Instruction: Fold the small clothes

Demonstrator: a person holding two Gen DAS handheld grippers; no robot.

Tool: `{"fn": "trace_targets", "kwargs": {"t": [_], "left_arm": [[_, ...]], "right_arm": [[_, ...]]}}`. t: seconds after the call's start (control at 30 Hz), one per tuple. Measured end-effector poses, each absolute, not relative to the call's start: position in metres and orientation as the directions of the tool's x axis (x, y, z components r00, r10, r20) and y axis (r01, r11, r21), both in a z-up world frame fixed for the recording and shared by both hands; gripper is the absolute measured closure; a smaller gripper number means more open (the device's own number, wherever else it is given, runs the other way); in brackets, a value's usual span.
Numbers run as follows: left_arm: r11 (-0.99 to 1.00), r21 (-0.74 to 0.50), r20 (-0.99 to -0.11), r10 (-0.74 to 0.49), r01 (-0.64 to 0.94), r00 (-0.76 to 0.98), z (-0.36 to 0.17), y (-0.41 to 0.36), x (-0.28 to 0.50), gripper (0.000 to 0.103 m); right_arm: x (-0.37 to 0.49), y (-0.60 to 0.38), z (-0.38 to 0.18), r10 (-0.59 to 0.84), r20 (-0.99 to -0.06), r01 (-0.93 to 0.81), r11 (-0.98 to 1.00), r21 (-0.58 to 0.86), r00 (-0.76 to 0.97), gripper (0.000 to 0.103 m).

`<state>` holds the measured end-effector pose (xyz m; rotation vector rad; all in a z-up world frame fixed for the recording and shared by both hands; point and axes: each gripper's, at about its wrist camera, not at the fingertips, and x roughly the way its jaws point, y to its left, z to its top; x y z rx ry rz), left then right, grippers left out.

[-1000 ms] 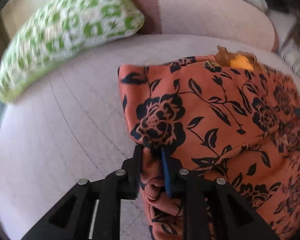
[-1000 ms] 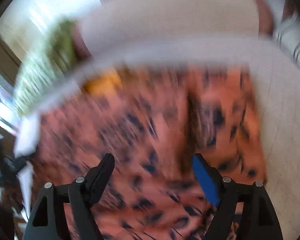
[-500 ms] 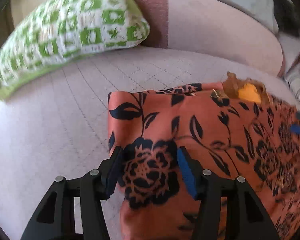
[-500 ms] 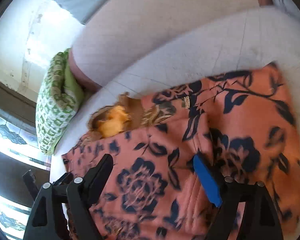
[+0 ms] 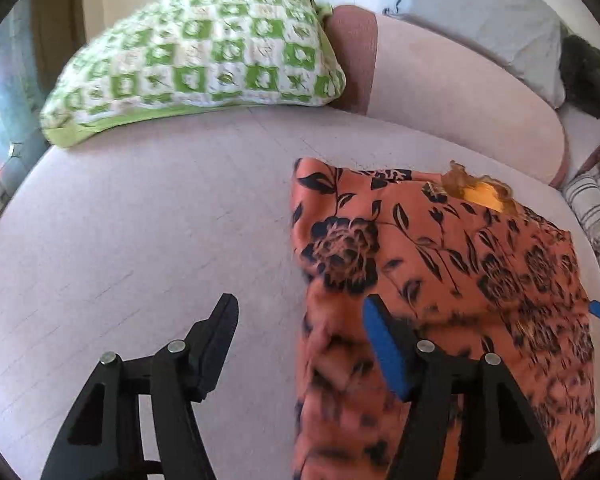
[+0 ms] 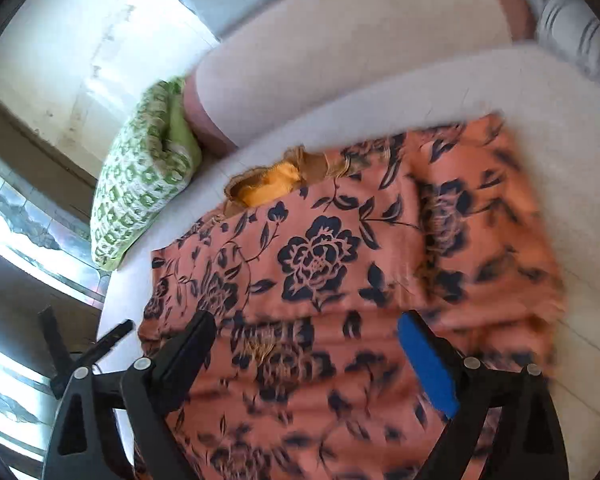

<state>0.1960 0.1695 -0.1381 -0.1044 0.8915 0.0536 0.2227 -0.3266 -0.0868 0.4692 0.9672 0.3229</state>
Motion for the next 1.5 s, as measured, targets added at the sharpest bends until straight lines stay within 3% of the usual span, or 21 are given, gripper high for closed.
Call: {"fn": "trace_targets", "kwargs": {"t": [0.3, 0.5, 0.57, 0.6, 0.63, 0.67, 0.77, 0.83, 0.93, 1.0, 1.07, 1.1, 1.13, 1.2, 1.33, 1.37, 1.4, 1.43, 1.5], "left_arm": [[0.942, -0.318, -0.795, -0.201, -0.111, 0.573, -0.165, 0.207, 0.041, 0.037], [0.939, -0.332, -0.843, -0.254, -0.087, 0.473, -0.203, 0.178, -0.011, 0.038], [0.955, -0.288, -0.839, -0.214, -0.075, 0.501, -0.202, 0.171, -0.019, 0.04], [0.96, -0.271, -0.847, -0.201, -0.074, 0.493, -0.202, 0.168, -0.019, 0.056], [0.962, -0.261, -0.853, -0.19, -0.082, 0.486, -0.2, 0.167, -0.019, 0.085], [0.956, -0.282, -0.854, -0.212, -0.08, 0.474, -0.199, 0.168, -0.02, 0.098], [0.953, -0.283, -0.858, -0.201, -0.109, 0.472, -0.201, 0.173, -0.016, 0.097], [0.952, -0.278, -0.856, -0.184, -0.13, 0.484, -0.204, 0.175, -0.018, 0.078], [0.962, -0.259, -0.847, -0.18, -0.093, 0.5, -0.204, 0.17, -0.025, 0.064], [0.978, -0.198, -0.854, -0.136, -0.072, 0.502, -0.204, 0.161, -0.027, 0.064], [0.986, -0.157, -0.862, -0.106, -0.063, 0.496, -0.204, 0.156, -0.027, 0.087], [0.984, -0.173, -0.864, -0.125, -0.053, 0.488, -0.204, 0.156, -0.026, 0.097], [0.981, -0.186, -0.863, -0.136, -0.055, 0.486, -0.203, 0.156, -0.025, 0.097], [0.98, -0.189, -0.861, -0.137, -0.057, 0.49, -0.2, 0.157, -0.026, 0.097], [0.972, -0.227, -0.835, -0.158, -0.068, 0.527, -0.193, 0.164, -0.031, 0.092], [0.972, -0.214, -0.844, -0.137, -0.092, 0.518, -0.198, 0.166, -0.03, 0.085], [0.975, -0.197, -0.859, -0.119, -0.106, 0.498, -0.204, 0.166, -0.028, 0.066], [0.975, -0.199, -0.856, -0.125, -0.097, 0.502, -0.206, 0.165, -0.029, 0.059], [0.983, -0.168, -0.851, -0.107, -0.074, 0.515, -0.206, 0.158, -0.03, 0.056]], "right_arm": [[0.074, -0.423, -0.101, 0.277, -0.843, 0.147, 0.913, 0.38, 0.461, 0.009], [-0.001, -0.451, -0.119, 0.287, -0.885, 0.151, 0.92, 0.362, 0.367, 0.009], [-0.016, -0.45, -0.125, 0.315, -0.881, 0.149, 0.911, 0.385, 0.353, 0.009], [-0.019, -0.446, -0.128, 0.321, -0.881, 0.147, 0.909, 0.389, 0.347, 0.009], [-0.024, -0.445, -0.131, 0.333, -0.88, 0.146, 0.905, 0.399, 0.338, 0.009], [-0.028, -0.443, -0.131, 0.343, -0.877, 0.142, 0.902, 0.407, 0.338, 0.009], [-0.035, -0.443, -0.127, 0.325, -0.869, 0.125, 0.91, 0.395, 0.374, 0.009], [-0.039, -0.45, -0.118, 0.296, -0.86, 0.143, 0.913, 0.383, 0.417, 0.009], [-0.033, -0.447, -0.123, 0.235, -0.882, 0.153, 0.935, 0.32, 0.409, 0.01], [-0.031, -0.448, -0.134, 0.256, -0.892, 0.155, 0.931, 0.332, 0.372, 0.024], [-0.033, -0.447, -0.131, 0.23, -0.903, 0.144, 0.944, 0.297, 0.362, 0.044], [-0.035, -0.449, -0.13, 0.249, -0.902, 0.146, 0.938, 0.316, 0.352, 0.066], [-0.036, -0.453, -0.13, 0.266, -0.9, 0.156, 0.929, 0.335, 0.345, 0.073], [-0.04, -0.456, -0.128, 0.289, -0.892, 0.163, 0.918, 0.361, 0.348, 0.075], [-0.049, -0.45, -0.115, 0.304, -0.86, 0.114, 0.918, 0.379, 0.41, 0.072], [-0.048, -0.449, -0.119, 0.264, -0.875, 0.129, 0.931, 0.34, 0.405, 0.064], [-0.047, -0.45, -0.123, 0.241, -0.892, 0.146, 0.937, 0.316, 0.382, 0.029], [-0.045, -0.45, -0.132, 0.251, -0.906, 0.17, 0.932, 0.322, 0.341, 0.014], [-0.044, -0.444, -0.136, 0.233, -0.91, 0.145, 0.944, 0.296, 0.343, 0.016]]}}
